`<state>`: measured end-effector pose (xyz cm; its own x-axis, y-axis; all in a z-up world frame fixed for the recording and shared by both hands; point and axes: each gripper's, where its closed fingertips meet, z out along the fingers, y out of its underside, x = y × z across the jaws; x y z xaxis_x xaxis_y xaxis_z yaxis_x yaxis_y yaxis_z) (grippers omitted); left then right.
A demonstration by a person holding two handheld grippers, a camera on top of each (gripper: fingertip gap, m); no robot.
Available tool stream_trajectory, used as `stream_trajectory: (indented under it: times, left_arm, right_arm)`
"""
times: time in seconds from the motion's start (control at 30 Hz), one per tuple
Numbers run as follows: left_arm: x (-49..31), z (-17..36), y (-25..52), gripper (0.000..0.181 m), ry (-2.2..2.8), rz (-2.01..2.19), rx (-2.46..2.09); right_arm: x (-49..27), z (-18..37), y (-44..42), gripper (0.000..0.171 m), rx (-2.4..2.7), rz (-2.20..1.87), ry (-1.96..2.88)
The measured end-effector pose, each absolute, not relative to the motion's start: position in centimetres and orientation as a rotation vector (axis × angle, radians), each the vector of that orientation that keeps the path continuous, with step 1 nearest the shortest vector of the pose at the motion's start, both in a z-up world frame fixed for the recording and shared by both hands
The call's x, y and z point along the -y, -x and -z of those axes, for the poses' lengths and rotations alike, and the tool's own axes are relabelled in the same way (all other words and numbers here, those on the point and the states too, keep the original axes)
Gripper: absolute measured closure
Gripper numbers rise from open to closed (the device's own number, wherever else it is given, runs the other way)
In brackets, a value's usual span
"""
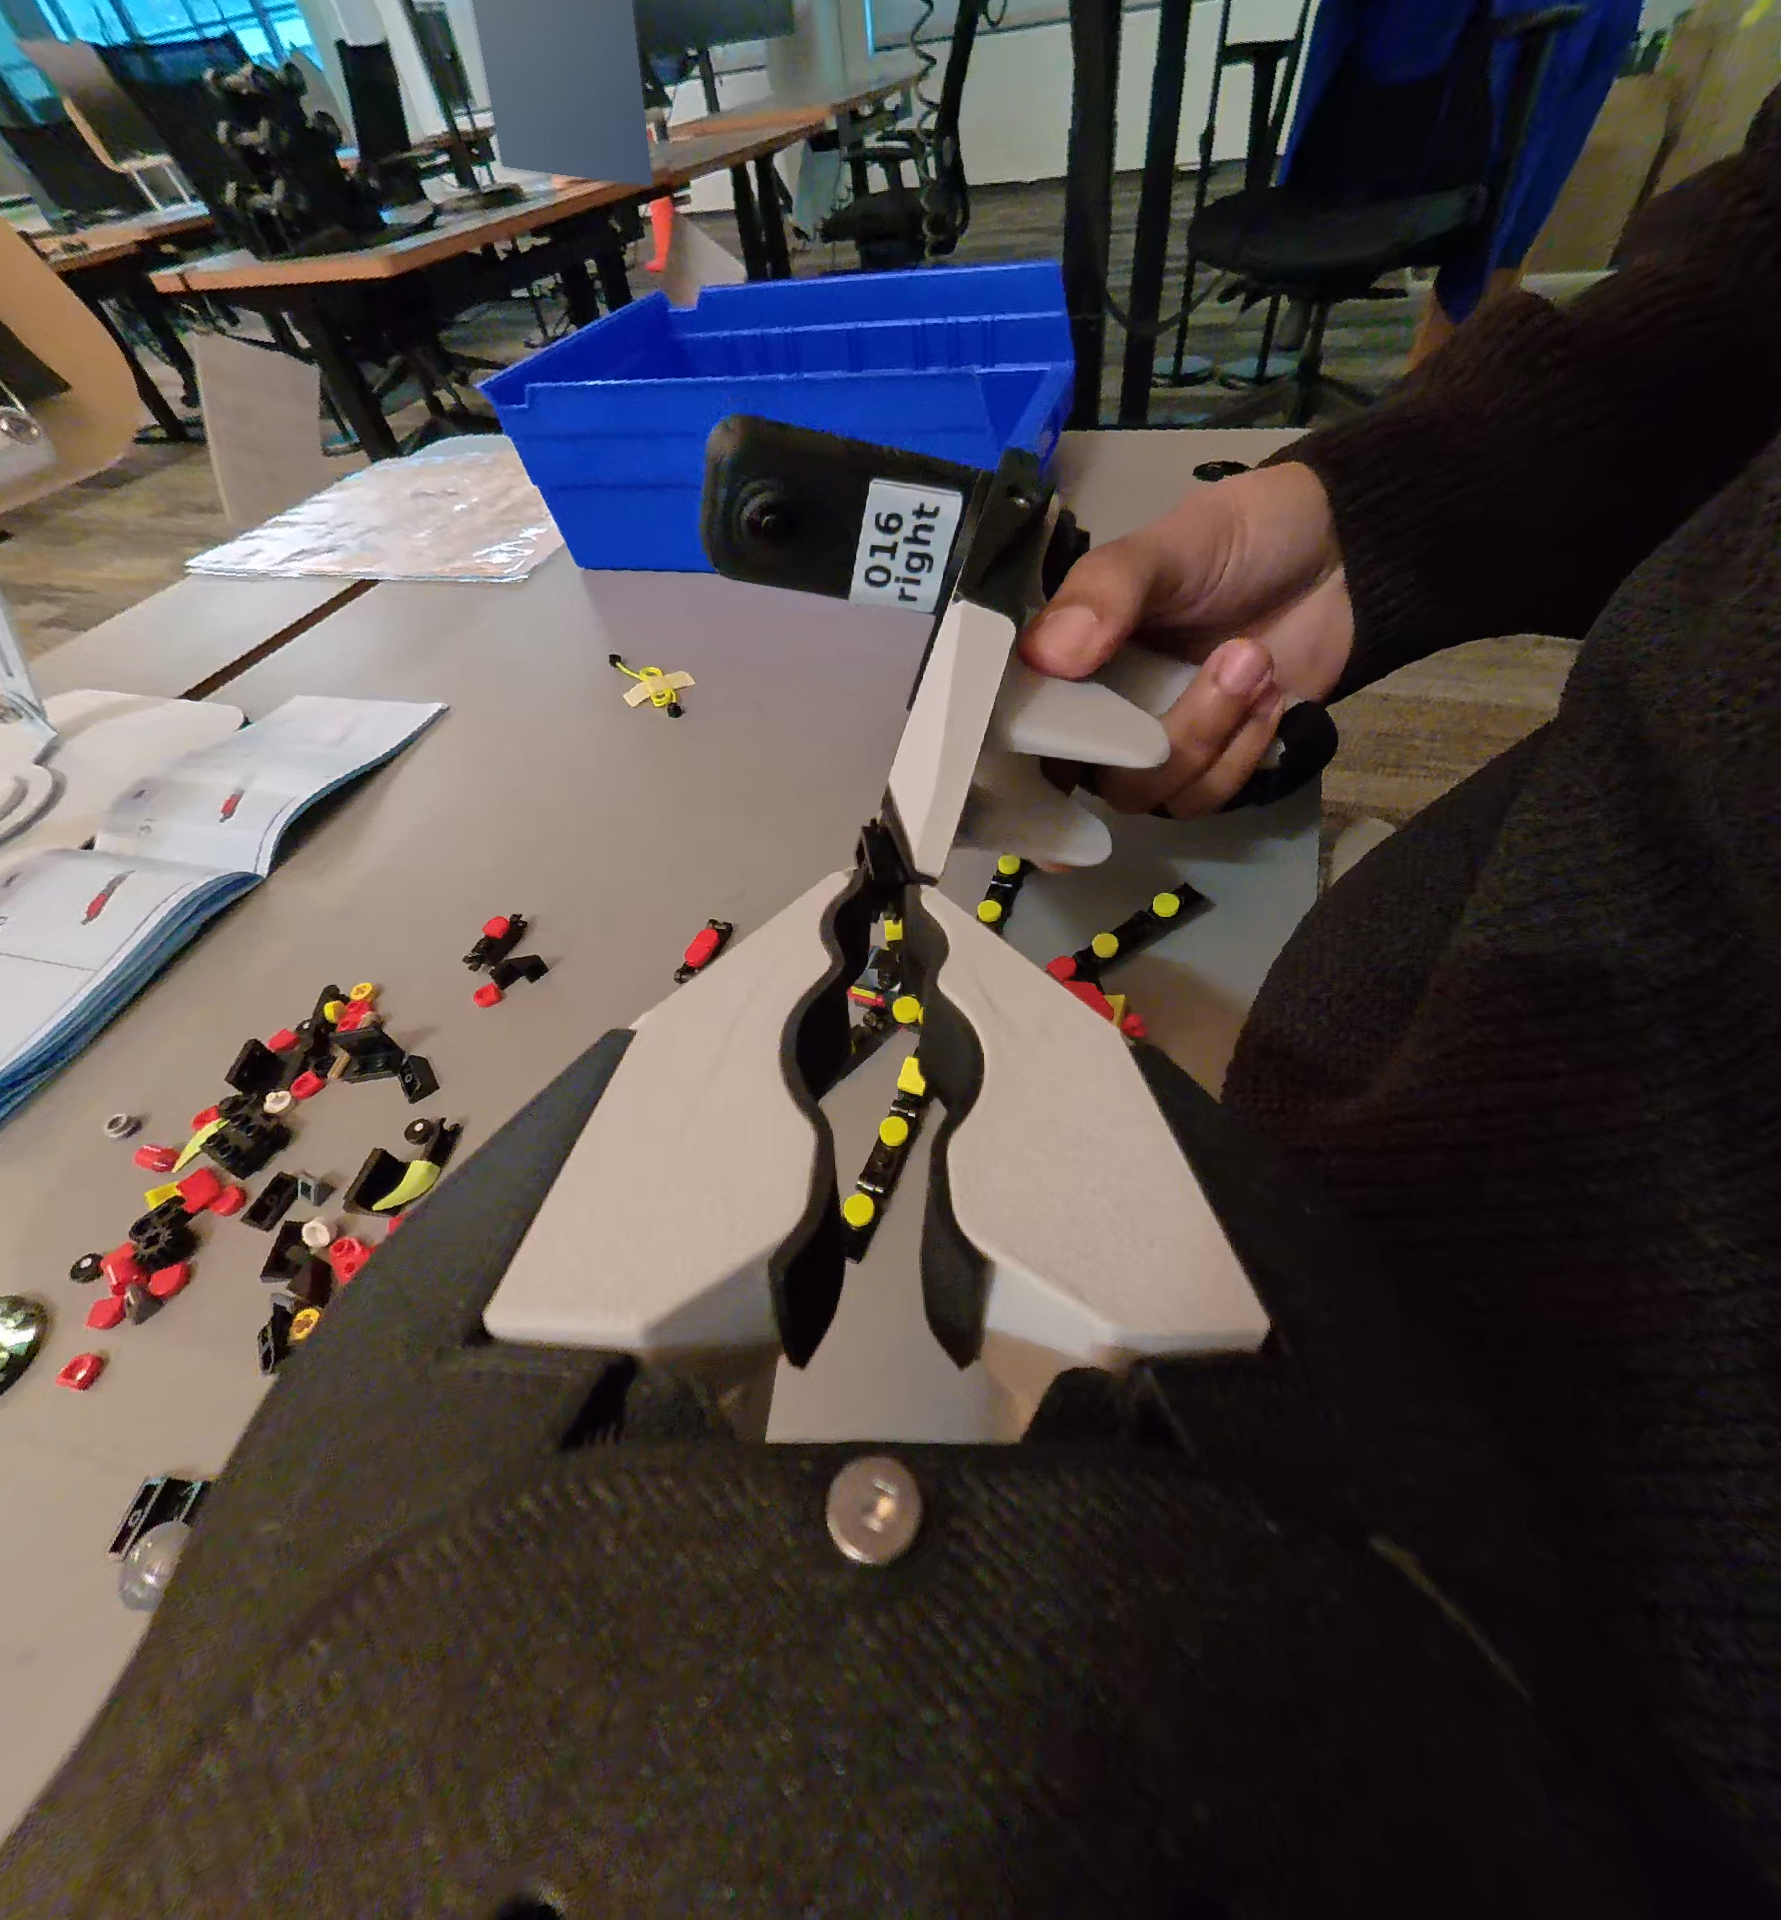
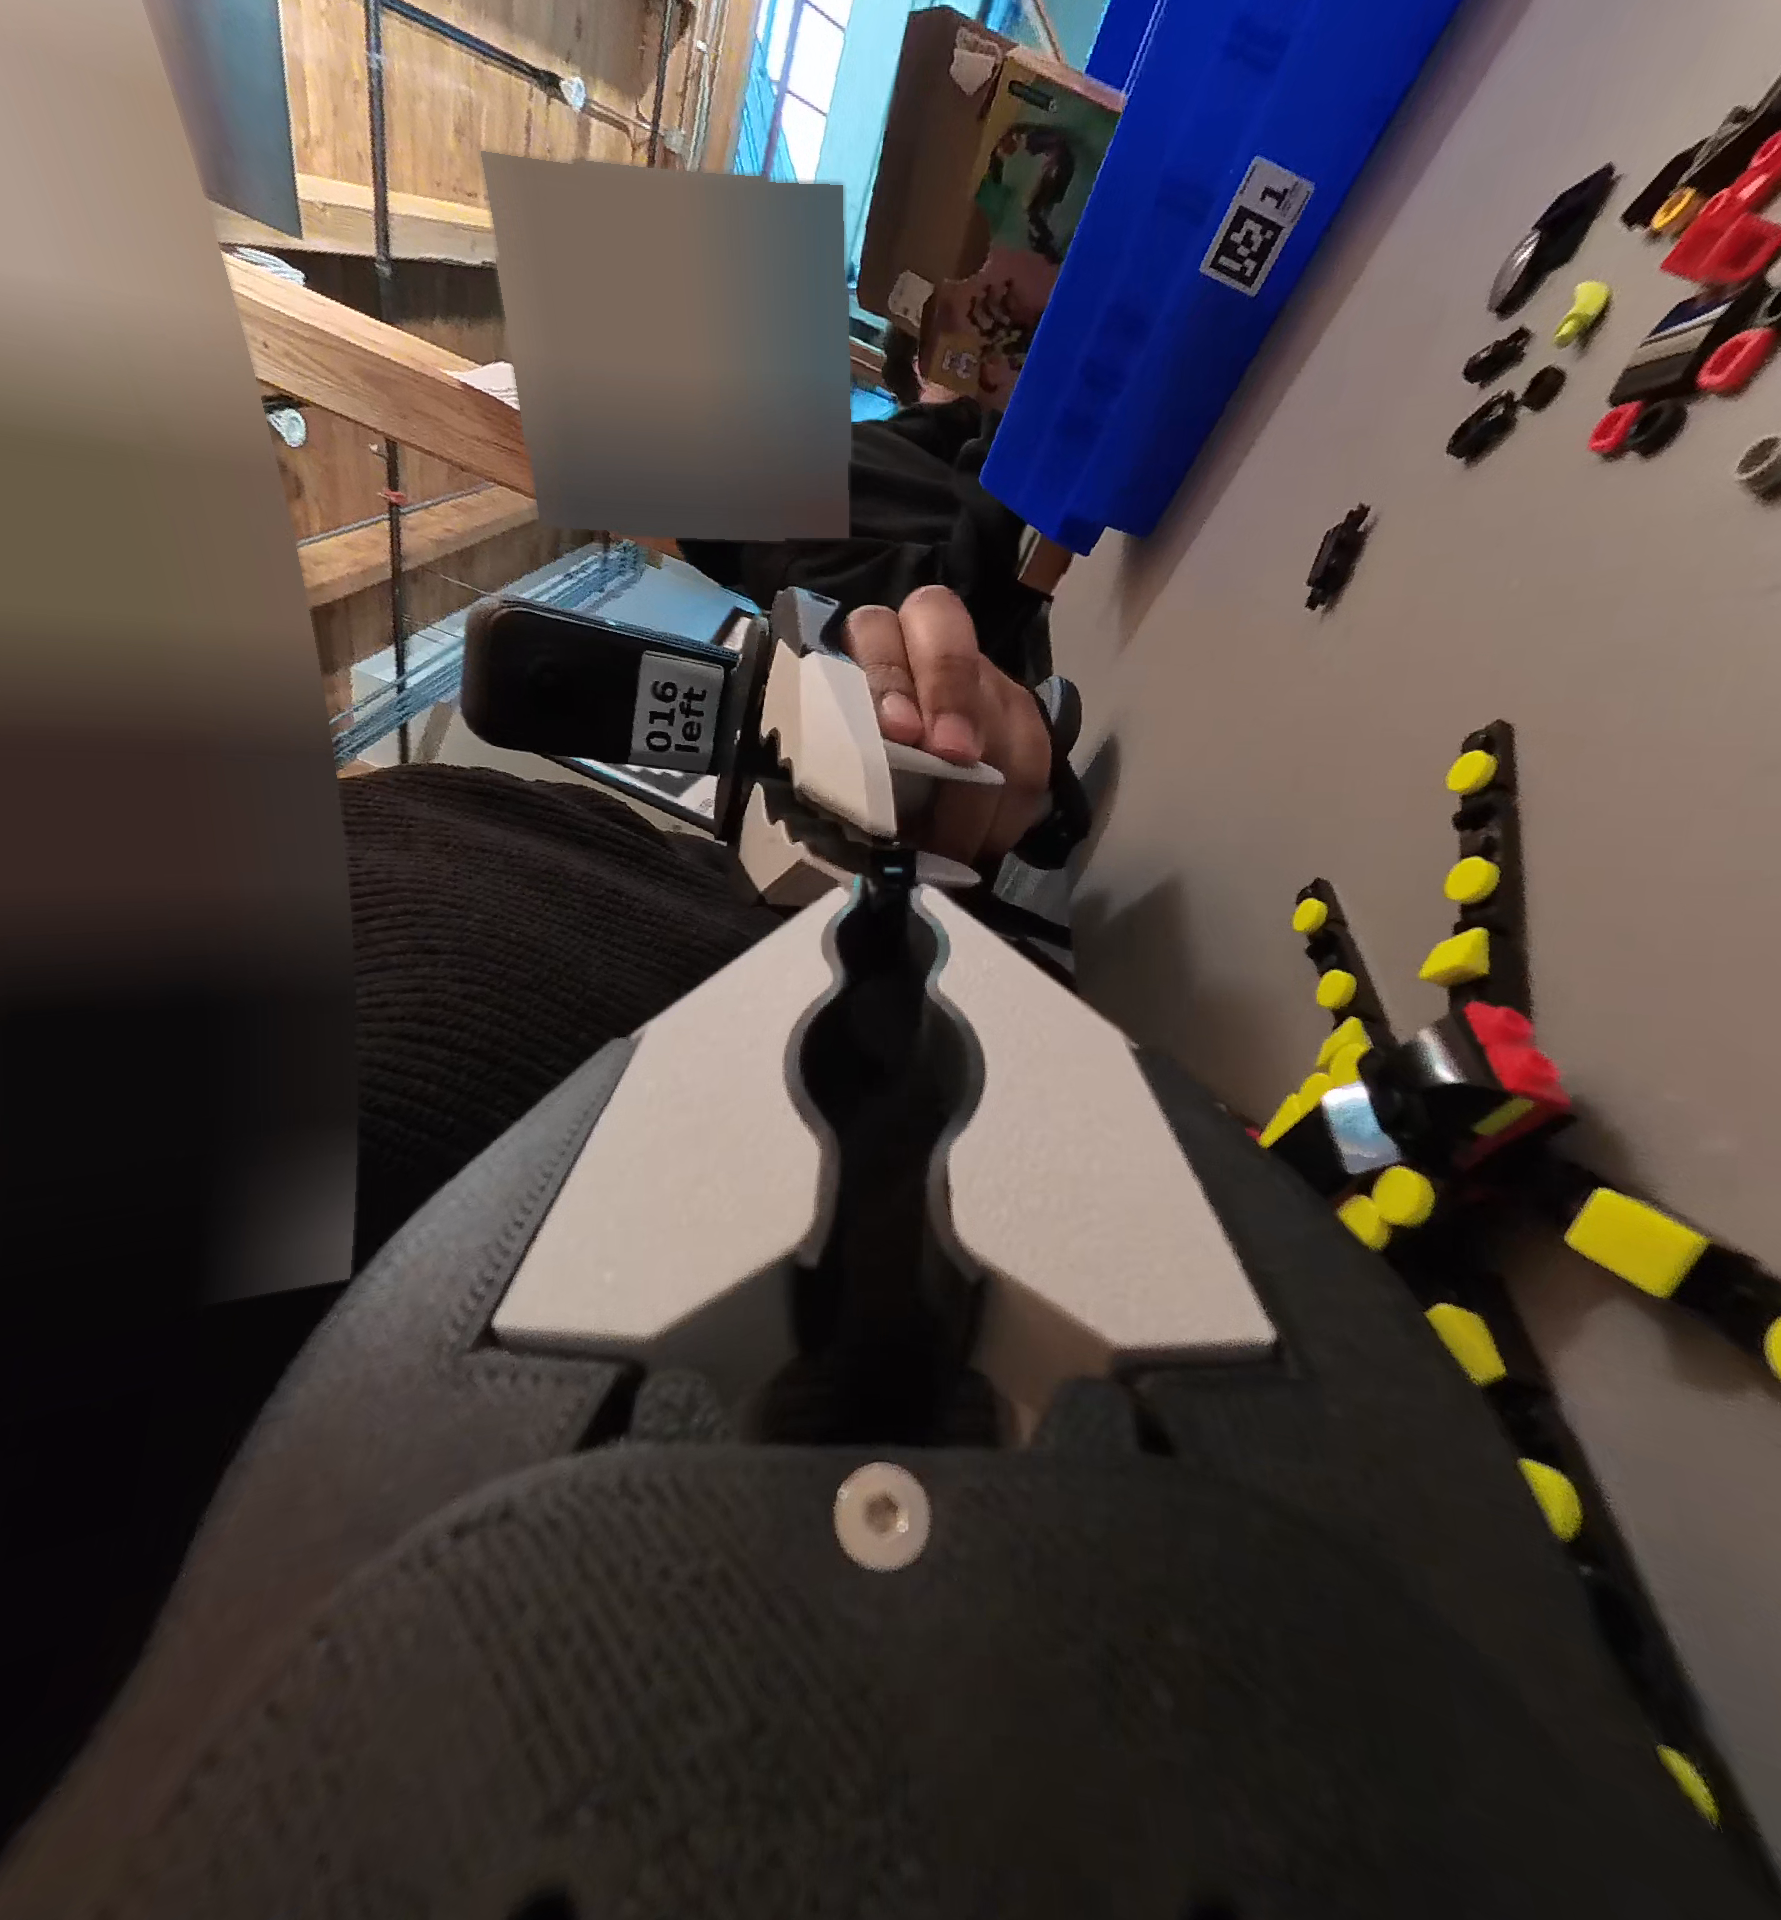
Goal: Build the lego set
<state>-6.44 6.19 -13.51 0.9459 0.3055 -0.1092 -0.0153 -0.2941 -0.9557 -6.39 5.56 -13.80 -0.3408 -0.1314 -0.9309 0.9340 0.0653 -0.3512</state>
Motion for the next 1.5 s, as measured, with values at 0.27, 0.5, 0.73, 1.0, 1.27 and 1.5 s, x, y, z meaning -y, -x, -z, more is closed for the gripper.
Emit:
stream_trajectory:
  times: [0.27,0.5,0.73,1.0,1.27,1.5]
  left_arm:
    - [-6.3,13.3,6.2,0.179,1.825,-0.268,0.230]
    - [-6.5,13.2,5.9,0.179,1.812,-0.212,0.237]
    - [-6.4,13.0,6.0,0.179,1.794,-0.183,0.269]
    - [-6.4,12.8,6.0,0.179,1.778,-0.155,0.278]
    - [-6.4,13.2,5.6,0.178,1.818,-0.179,0.228]
    - [-6.6,14.1,5.1,0.179,1.889,-0.235,0.166]
  right_arm:
    - [-5.5,13.7,6.4,0.163,-1.409,1.460,-0.860]
    - [-5.6,13.5,6.4,0.165,-1.420,1.478,-0.847]
    - [-5.6,13.3,6.6,0.166,-1.420,1.493,-0.847]
    - [-5.6,13.2,6.4,0.166,-1.421,1.486,-0.831]
    - [-5.8,13.5,6.0,0.165,-1.463,1.432,-0.828]
    - [-5.9,14.4,5.4,0.164,-1.555,1.385,-0.815]
